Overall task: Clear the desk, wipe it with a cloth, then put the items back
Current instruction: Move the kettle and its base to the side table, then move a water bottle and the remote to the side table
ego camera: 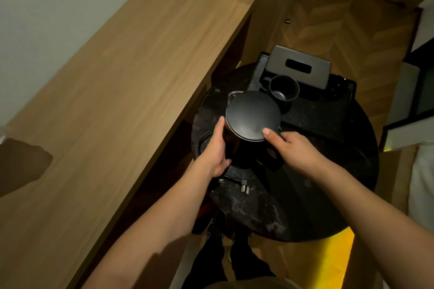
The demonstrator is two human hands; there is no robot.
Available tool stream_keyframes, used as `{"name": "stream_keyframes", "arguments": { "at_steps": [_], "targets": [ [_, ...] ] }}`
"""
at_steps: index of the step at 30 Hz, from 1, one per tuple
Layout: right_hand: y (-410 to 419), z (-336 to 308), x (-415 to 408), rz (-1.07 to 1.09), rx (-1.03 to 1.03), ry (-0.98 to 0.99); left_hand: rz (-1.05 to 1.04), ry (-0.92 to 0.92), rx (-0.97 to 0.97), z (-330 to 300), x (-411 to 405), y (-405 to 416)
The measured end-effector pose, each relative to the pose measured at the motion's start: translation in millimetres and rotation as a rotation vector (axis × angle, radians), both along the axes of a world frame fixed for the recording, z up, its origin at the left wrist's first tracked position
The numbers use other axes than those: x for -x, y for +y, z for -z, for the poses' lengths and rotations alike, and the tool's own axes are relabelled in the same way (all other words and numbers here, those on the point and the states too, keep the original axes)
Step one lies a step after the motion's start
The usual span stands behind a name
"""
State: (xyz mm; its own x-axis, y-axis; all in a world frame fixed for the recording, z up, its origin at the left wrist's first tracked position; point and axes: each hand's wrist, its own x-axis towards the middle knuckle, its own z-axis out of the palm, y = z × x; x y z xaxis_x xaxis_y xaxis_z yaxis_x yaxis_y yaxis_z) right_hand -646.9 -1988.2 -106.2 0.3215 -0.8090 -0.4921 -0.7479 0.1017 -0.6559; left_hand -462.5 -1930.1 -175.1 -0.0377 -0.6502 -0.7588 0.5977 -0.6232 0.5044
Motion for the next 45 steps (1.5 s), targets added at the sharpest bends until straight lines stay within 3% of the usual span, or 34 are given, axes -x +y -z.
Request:
{"name": "stream_keyframes", "arguments": {
  "at_steps": [5, 18, 24, 27, 29, 31, 33, 38, 45],
  "targets": [
    [9, 9, 3, 0.056, 0.008, -0.04, 0.023, 0.082, 0.034, 5, 11, 13],
    [13, 6, -9, 0.138, 0.016, -0.014, -0.072, -0.044, 0.01, -1, 1, -2],
    [25, -10, -13, 0.161, 0.345, 0.046, -0.1, -0.128, -0.059, -13, -5, 6],
    [28, -21, -25, -0.002, 0.615, 0.073, -0.037, -0.303, 0.004, -11, -9, 21],
    [28, -26, -32, -0.103, 0.746, 0.108, 0.108, -0.615, 0.046, -9, -10, 33],
    [30, -27, -33, -0.147, 0.798, 0.102, 0.302, -0.881, 0.072, -4, -8, 48],
    [34, -25, -31, -0.189, 0.811, 0.089, 0.382, -0.955, 0.061, 4, -3, 61],
    [49, -20, -37, -0.409, 0.846, -0.006, 0.241, -0.981, -0.031, 3, -2, 82],
    [84, -19, -90, -0.667, 0.691, -0.163, -0.059, -1.28, -0.093, -39, -31, 144]
  ]
}}
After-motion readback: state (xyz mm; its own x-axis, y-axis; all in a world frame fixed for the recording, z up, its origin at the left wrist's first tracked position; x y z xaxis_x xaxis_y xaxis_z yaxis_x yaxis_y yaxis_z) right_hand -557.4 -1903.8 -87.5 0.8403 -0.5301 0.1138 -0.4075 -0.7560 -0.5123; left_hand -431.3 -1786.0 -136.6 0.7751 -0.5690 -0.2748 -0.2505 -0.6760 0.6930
